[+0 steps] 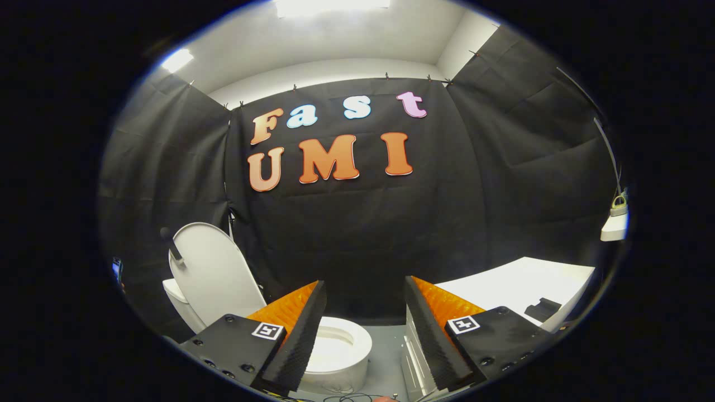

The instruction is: Open the toilet lid.

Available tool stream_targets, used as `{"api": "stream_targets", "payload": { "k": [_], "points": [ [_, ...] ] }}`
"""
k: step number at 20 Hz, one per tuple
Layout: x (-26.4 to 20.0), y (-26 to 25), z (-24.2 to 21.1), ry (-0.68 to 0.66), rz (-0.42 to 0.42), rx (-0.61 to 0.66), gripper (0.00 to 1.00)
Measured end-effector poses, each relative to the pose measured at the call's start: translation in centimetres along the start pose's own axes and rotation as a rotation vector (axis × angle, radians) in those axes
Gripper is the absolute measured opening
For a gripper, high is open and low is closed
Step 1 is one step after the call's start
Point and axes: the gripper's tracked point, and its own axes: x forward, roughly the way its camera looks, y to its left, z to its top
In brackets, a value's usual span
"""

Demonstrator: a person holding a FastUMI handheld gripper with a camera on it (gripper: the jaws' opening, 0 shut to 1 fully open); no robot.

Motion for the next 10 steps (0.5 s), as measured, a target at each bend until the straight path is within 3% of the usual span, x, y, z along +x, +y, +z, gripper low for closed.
{"api": "stream_targets", "payload": {
  "k": [10],
  "points": [
    [-1.3, -3.4, -0.9, 0.009, -0.14, -0.014, 0.93]
  ]
}}
